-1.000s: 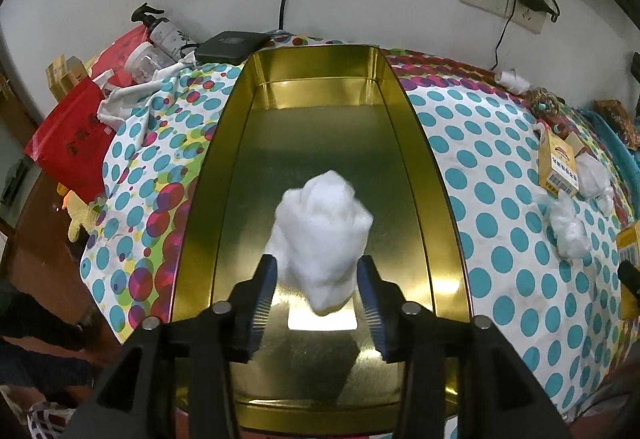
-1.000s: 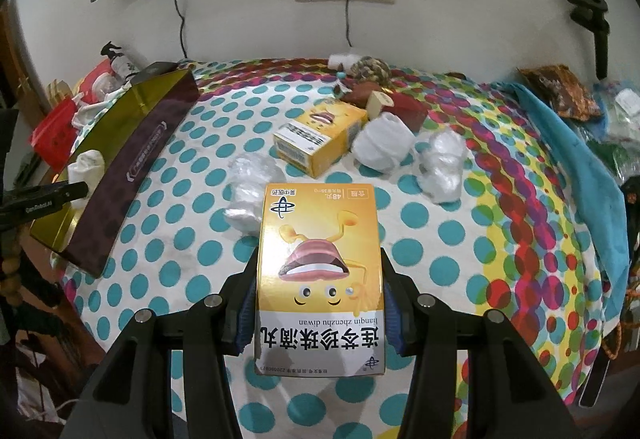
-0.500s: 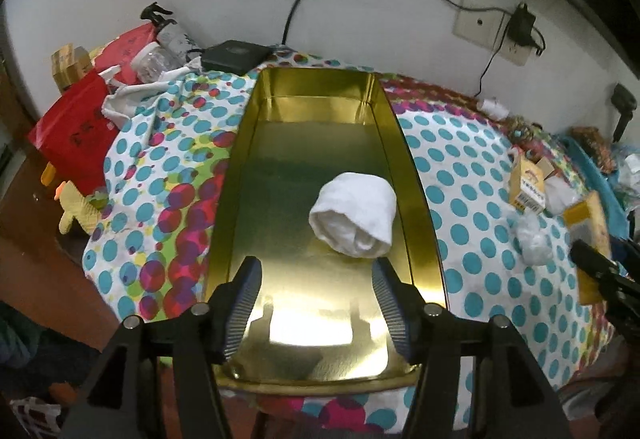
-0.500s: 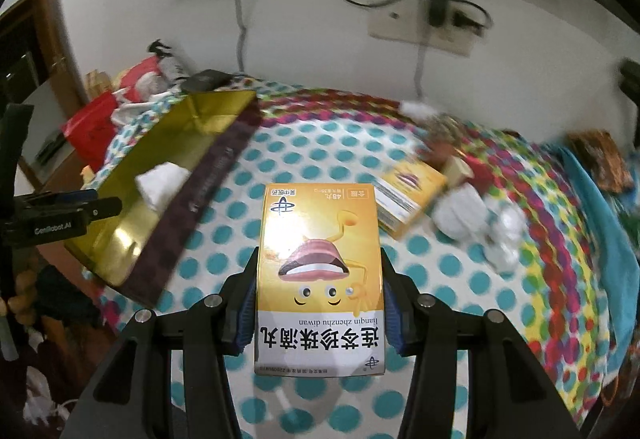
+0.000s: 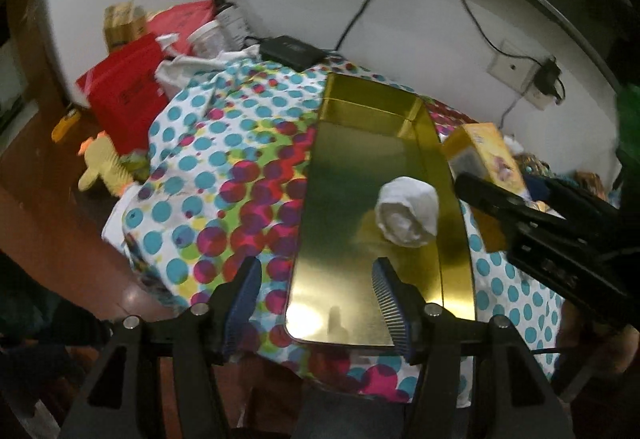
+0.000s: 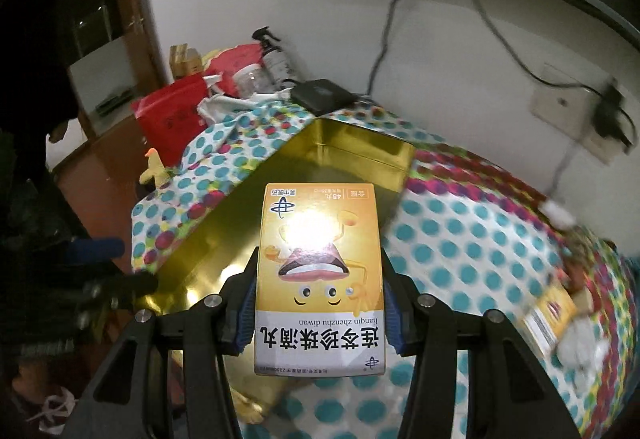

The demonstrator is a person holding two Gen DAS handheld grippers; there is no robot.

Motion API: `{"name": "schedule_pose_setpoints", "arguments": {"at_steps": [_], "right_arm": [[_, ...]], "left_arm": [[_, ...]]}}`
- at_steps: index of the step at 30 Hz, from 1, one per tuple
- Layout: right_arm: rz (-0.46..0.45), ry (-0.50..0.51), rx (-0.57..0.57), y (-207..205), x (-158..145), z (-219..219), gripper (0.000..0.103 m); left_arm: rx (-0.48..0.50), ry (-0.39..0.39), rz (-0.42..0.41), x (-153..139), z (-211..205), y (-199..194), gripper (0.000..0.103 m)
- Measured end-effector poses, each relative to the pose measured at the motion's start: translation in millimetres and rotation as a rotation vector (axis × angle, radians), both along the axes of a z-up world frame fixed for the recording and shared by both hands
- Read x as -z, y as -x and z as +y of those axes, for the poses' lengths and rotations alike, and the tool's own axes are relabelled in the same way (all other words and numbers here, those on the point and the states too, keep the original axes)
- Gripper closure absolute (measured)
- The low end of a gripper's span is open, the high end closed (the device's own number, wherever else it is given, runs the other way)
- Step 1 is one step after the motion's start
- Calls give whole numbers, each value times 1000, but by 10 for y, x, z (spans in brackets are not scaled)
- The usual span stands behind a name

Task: Organize objects
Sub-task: 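Carry the yellow medicine box to the gold tray and release it with the right gripper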

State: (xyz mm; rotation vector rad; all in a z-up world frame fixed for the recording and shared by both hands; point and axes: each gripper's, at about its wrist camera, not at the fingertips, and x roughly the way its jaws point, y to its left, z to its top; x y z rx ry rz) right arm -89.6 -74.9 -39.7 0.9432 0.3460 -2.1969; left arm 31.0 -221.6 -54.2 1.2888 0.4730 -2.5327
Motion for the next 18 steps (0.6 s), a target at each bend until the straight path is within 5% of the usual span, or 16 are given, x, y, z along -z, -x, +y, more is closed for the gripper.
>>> {"name": "schedule_pose_setpoints", "arguments": {"at_steps": [8, 18], "right_arm": [[-91, -74, -21, 191, 231, -587, 55], [-129, -115, -6, 279, 427, -765, 55]], "left_arm": [[-43, -9, -8, 67, -190, -99, 44], [-40, -36, -20, 141, -244, -101, 44]]}}
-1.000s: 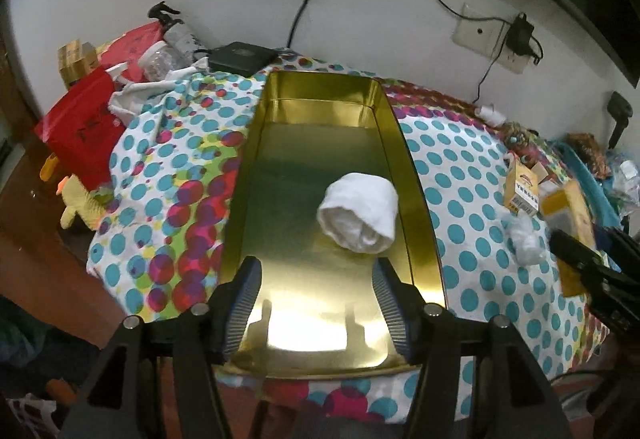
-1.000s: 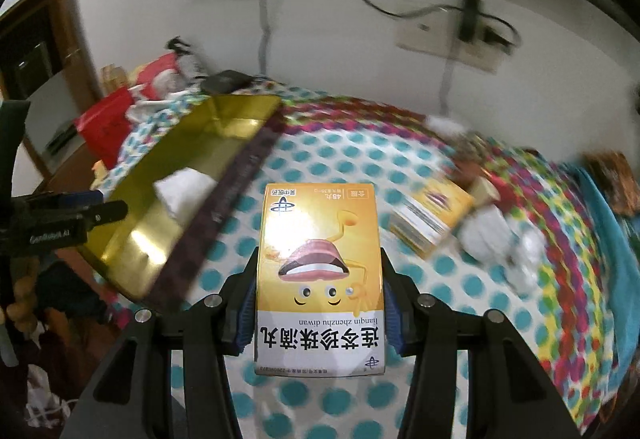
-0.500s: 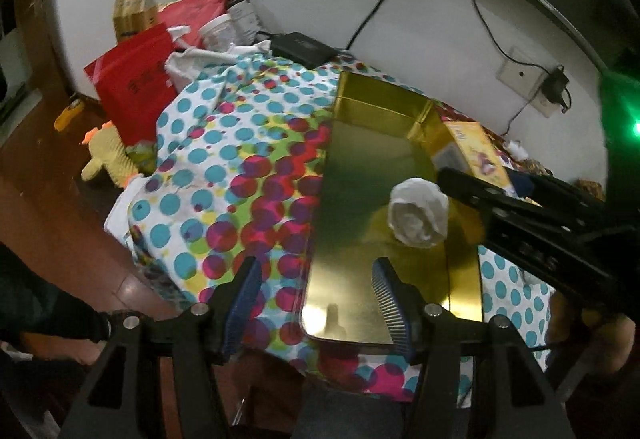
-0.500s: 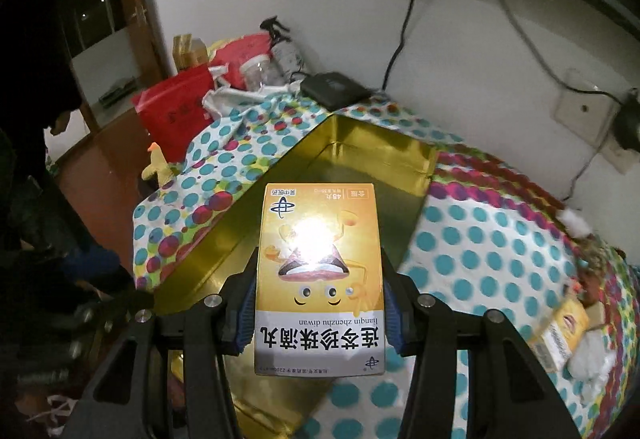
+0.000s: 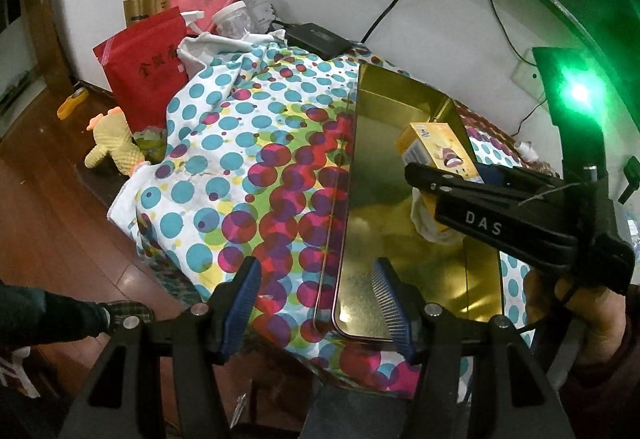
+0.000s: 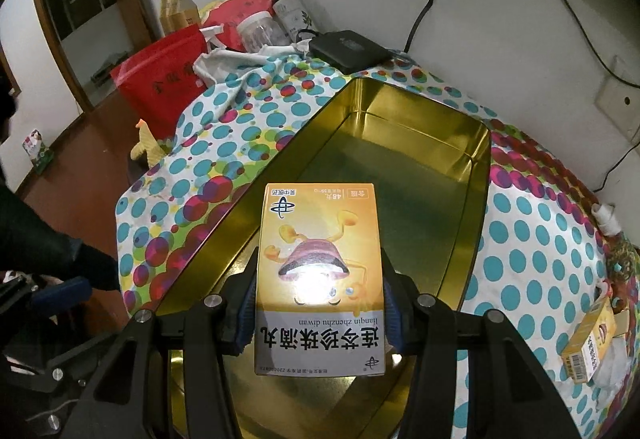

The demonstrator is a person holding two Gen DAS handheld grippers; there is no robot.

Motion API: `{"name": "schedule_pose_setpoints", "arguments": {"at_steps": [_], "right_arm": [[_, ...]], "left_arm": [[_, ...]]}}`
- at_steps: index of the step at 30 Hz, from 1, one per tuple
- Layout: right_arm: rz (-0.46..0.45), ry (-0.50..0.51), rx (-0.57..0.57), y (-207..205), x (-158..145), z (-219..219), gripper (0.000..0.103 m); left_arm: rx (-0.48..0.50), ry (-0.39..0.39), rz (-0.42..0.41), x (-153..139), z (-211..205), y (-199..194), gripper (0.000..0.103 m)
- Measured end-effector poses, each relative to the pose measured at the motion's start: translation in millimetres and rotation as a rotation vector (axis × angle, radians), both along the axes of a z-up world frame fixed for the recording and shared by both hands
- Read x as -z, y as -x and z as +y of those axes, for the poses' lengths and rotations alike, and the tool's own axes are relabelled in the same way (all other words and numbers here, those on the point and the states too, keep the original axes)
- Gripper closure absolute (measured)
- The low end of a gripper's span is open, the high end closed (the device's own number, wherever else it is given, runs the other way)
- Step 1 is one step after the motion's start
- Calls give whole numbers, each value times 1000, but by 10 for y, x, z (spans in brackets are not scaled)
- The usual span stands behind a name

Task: Organize objects
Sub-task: 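Carry the yellow medicine box to the gold tray and release it with the right gripper, then move the left gripper to the clear plastic-bag bundle and grasp it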

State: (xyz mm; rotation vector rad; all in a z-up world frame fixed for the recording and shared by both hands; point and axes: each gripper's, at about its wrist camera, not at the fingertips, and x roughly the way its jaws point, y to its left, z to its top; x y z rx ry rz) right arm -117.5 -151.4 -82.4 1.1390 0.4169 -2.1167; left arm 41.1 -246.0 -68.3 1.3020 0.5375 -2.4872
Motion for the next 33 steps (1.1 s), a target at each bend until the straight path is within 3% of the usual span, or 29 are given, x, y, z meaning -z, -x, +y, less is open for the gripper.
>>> {"name": "schedule_pose_setpoints", "arguments": {"at_steps": [7, 10, 14, 18, 28, 33], "right_arm": [[-5, 2, -13, 3, 31, -13, 53], [-9, 16, -23, -12, 29, 20, 50], [16, 37, -18, -74, -38, 119, 37], [49, 78, -4, -155, -180, 332, 37], [102, 192, 165, -388, -485, 1540, 33], [142, 164, 303, -549, -442, 2282, 32]], "left_arm": [[0, -6, 12, -19, 14, -6, 44], [7, -11, 14, -23, 30, 3, 44], [19, -11, 10, -24, 93, 33, 44], [40, -4, 7, -28, 206, 88, 44], [189, 24, 7, -69, 871, 411, 44], [304, 39, -8, -36, 1417, 654, 44]]}}
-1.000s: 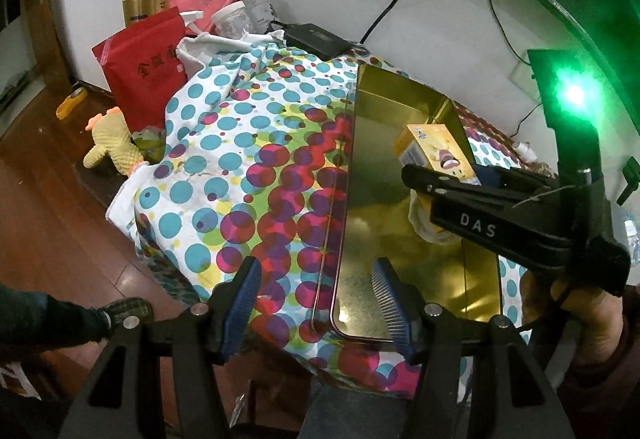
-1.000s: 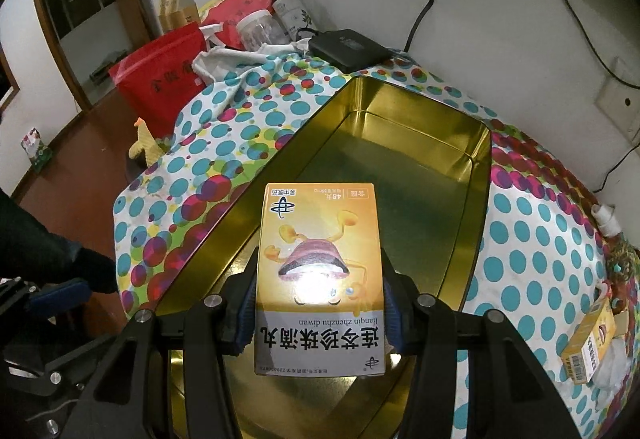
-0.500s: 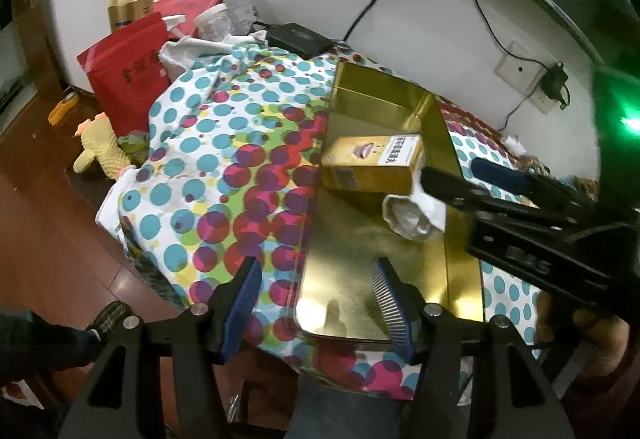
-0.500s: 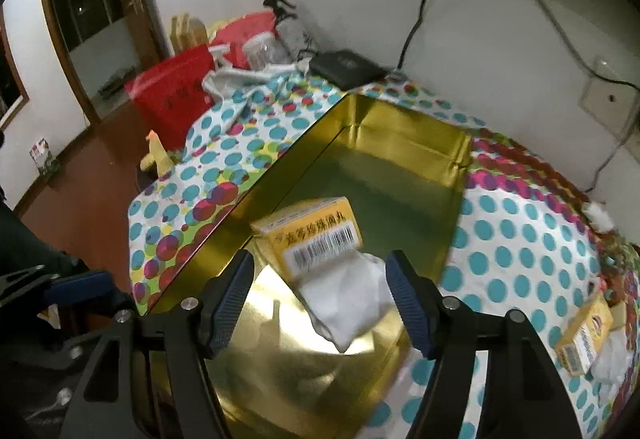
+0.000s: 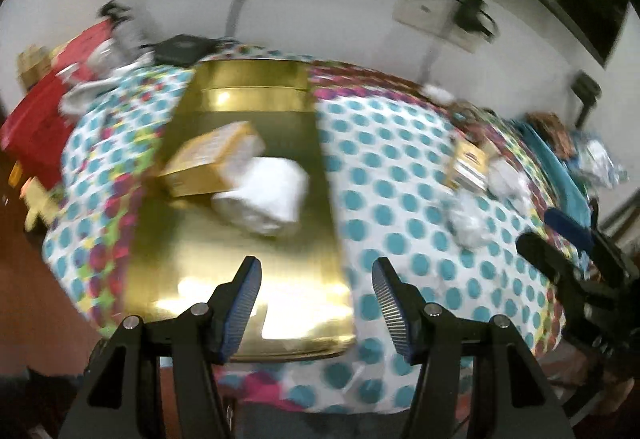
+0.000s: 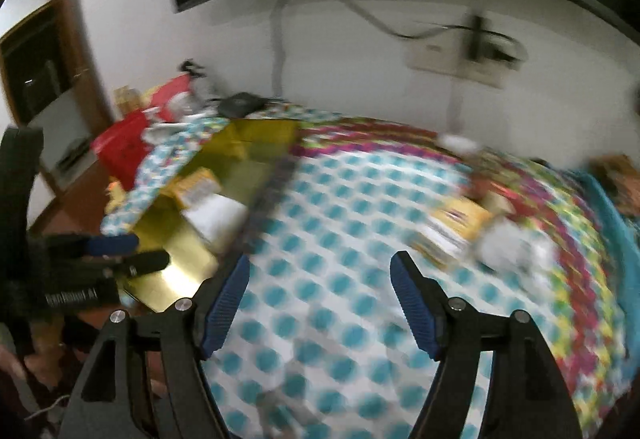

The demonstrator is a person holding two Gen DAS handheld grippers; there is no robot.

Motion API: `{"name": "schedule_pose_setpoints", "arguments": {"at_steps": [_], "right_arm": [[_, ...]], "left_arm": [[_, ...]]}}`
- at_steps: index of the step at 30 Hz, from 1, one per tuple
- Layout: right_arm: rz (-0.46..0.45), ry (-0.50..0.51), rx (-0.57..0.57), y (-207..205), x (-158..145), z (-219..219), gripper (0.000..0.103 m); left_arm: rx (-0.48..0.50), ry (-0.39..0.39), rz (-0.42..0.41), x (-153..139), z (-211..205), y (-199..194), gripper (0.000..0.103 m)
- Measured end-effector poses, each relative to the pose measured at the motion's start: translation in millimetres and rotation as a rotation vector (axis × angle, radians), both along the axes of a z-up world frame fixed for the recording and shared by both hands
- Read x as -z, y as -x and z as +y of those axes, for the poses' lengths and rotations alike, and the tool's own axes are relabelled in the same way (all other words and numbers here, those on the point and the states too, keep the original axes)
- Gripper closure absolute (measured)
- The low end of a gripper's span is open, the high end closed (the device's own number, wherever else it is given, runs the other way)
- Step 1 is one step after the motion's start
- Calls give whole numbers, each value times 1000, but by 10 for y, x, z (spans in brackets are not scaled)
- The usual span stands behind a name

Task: Organize objects
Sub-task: 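Move the left gripper to the clear plastic-bag bundle and grasp it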

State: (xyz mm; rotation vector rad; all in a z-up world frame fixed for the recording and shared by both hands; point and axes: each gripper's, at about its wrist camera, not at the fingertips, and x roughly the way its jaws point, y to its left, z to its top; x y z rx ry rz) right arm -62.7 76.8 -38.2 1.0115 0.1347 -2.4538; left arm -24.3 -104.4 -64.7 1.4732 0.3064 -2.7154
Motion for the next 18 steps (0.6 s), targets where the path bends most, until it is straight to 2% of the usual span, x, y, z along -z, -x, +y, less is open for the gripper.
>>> {"name": "schedule_pose_setpoints", "arguments": {"at_steps": [7, 12, 18], "right_arm": [[-55, 4, 180, -175, 280, 867, 31], [-93, 54, 259, -290, 424, 1281, 31], [-117, 96, 278, -382, 501, 1478, 31]], "left_arm": [[149, 39, -34, 165, 791, 375, 44], [157, 42, -63, 288, 1133, 592, 44], [163, 0, -91, 401, 1399, 801, 44]]}}
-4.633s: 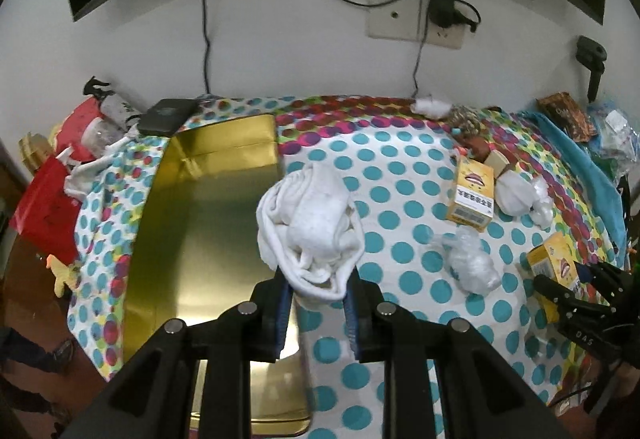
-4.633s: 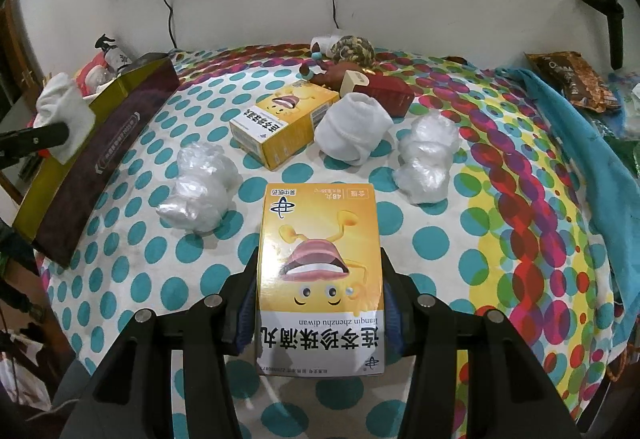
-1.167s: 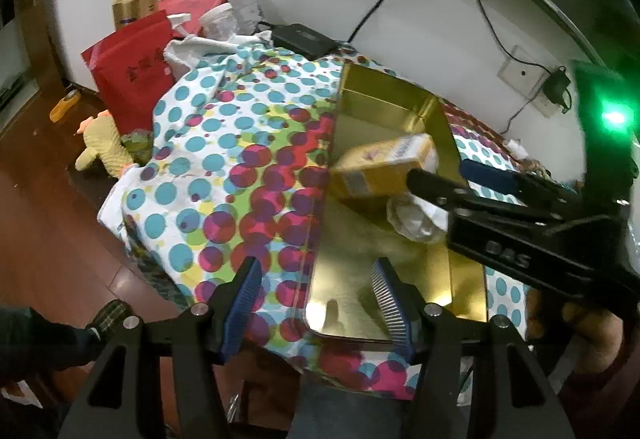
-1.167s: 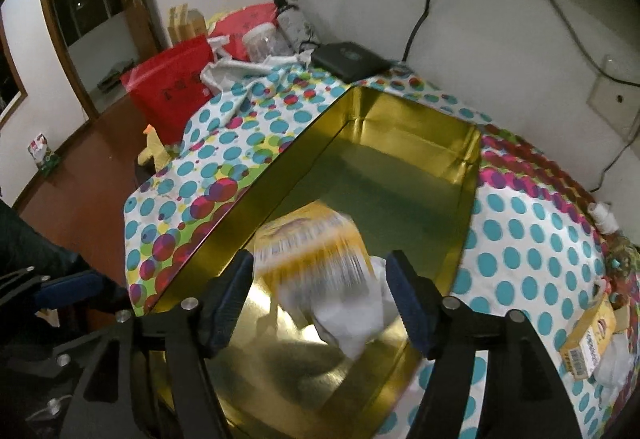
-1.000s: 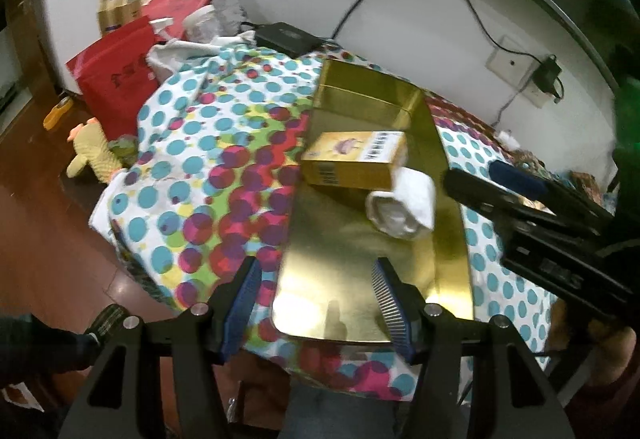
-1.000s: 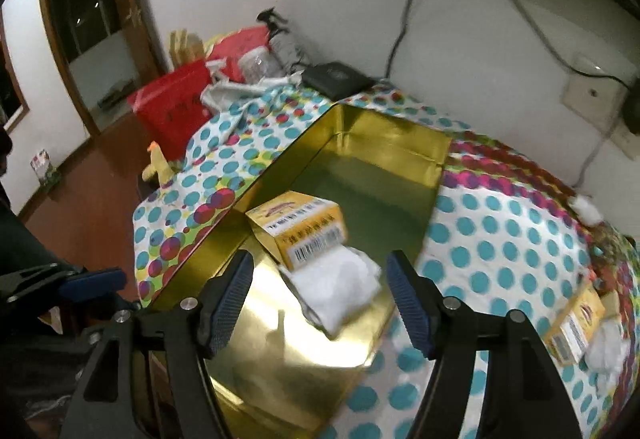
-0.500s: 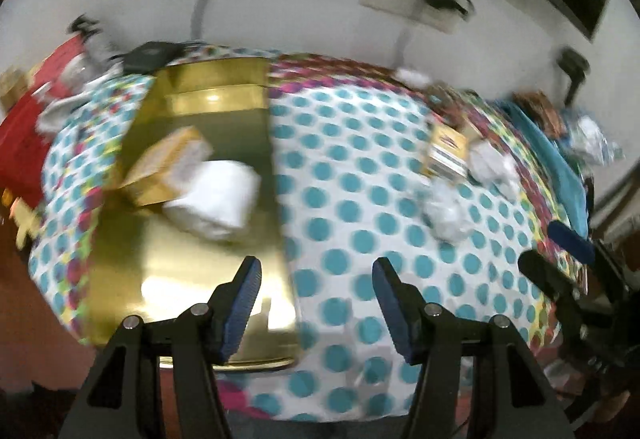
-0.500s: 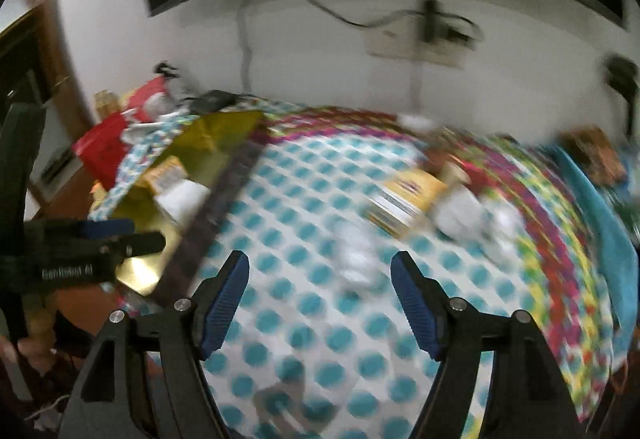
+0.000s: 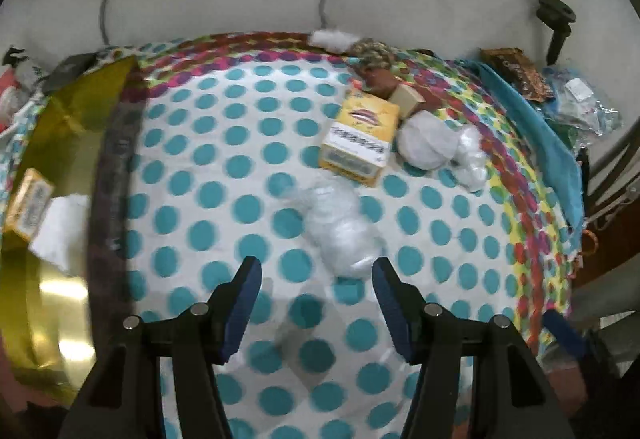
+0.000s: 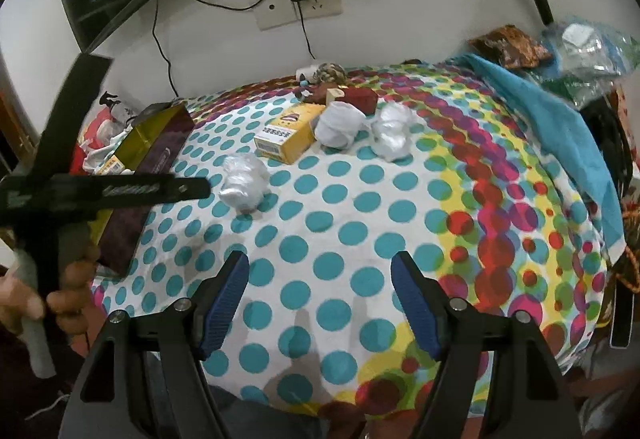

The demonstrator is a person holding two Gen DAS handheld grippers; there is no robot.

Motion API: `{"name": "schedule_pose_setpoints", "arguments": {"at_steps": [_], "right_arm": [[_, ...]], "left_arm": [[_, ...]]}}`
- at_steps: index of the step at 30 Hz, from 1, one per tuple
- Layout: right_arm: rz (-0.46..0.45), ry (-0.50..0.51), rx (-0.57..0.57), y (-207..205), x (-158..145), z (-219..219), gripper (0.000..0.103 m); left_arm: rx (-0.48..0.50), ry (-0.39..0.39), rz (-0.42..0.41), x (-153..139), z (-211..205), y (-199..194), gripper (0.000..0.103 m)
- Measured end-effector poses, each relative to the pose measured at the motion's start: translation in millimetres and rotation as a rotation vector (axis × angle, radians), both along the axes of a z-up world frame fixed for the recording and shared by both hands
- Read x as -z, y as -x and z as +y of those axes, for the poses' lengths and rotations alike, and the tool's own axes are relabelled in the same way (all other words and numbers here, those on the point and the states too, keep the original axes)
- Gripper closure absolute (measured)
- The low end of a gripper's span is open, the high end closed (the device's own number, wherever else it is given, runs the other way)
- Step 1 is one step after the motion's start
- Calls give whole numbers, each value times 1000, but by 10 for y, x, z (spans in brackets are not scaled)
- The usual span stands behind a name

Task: Organize objects
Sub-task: 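Move the left gripper to the clear plastic-bag bundle and grasp it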

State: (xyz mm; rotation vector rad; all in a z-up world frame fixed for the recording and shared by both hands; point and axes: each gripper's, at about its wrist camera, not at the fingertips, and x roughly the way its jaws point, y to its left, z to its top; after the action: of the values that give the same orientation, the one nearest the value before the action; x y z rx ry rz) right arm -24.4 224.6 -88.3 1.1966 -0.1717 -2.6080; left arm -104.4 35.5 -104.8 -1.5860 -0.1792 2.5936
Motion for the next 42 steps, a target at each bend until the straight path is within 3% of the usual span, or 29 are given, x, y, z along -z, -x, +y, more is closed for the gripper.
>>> {"name": "schedule_pose_setpoints", "arguments": {"at_steps": [10, 18, 23, 28, 29, 30, 42], "right_arm": [[-21, 59, -6, -57, 126, 170, 31], [-39, 88, 1, -59, 194, 272, 31], [-52, 106, 16, -24, 229, 337, 31], [-59, 106, 19, -3, 252, 346, 31], [-61, 103, 19, 1, 260, 344, 31], [-64, 103, 18, 7, 268, 343, 31], [-65, 63, 39, 149, 283, 368, 31]], "left_arm": [[-22, 30, 5, 195, 260, 219, 44], [-67, -2, 57, 301, 232, 263, 44], [-70, -31, -10, 391, 187, 318, 44], [-63, -35, -13, 400, 190, 322, 44], [-62, -38, -6, 394, 190, 315, 51], [-56, -47, -4, 397, 187, 314, 64], [-14, 7, 57, 281, 179, 183, 68]]}}
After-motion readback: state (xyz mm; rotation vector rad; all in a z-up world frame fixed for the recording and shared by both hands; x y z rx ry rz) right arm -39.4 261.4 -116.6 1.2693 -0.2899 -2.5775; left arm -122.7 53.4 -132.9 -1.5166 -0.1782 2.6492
